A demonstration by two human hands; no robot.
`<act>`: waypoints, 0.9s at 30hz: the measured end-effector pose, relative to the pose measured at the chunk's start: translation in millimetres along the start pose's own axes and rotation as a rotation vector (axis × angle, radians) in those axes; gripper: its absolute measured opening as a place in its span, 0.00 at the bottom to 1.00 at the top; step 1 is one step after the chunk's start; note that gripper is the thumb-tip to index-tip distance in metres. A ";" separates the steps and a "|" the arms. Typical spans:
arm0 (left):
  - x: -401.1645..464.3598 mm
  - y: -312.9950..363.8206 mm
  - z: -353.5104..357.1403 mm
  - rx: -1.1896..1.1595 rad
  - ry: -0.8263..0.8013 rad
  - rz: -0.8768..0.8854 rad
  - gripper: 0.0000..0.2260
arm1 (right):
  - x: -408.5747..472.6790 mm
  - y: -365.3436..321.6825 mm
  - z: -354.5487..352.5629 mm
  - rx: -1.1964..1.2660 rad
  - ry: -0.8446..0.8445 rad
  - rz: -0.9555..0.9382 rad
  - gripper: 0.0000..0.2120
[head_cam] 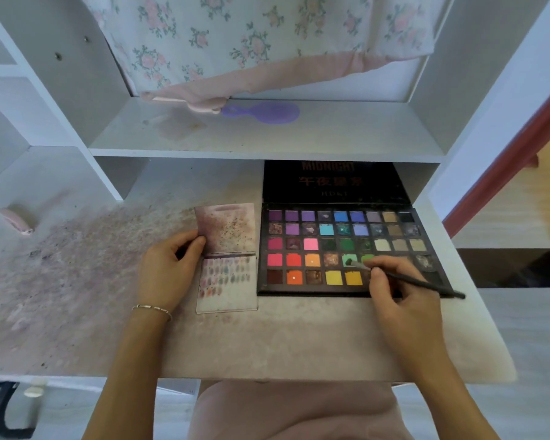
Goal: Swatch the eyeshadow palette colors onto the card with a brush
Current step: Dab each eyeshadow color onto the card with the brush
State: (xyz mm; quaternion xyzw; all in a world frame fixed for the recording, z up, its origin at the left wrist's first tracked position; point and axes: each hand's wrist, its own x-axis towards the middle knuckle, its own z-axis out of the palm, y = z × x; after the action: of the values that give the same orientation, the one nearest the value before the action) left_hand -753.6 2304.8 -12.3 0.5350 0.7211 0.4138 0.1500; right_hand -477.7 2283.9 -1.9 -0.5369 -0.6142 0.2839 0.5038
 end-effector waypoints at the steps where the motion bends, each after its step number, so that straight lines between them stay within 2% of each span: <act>1: 0.3 0.2 0.1 0.005 0.001 -0.005 0.10 | -0.9 1.4 -1.2 -0.005 0.006 0.020 0.17; 9: -1.3 2.6 2.4 0.007 0.018 -0.007 0.09 | -1.8 3.7 0.2 -0.062 0.024 0.019 0.17; 17: -1.4 1.1 2.2 0.008 0.035 0.022 0.08 | -0.9 3.9 2.6 -0.137 -0.029 0.001 0.17; 27: -1.1 -0.2 2.0 0.020 0.023 0.022 0.09 | -0.9 3.2 1.6 -0.131 -0.010 0.003 0.18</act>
State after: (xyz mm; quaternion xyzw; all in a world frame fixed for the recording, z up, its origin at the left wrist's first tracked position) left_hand -752.0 2304.6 -14.0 0.5396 0.7209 0.4145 0.1316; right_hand -478.1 2284.3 -5.6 -0.5682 -0.6333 0.2466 0.4640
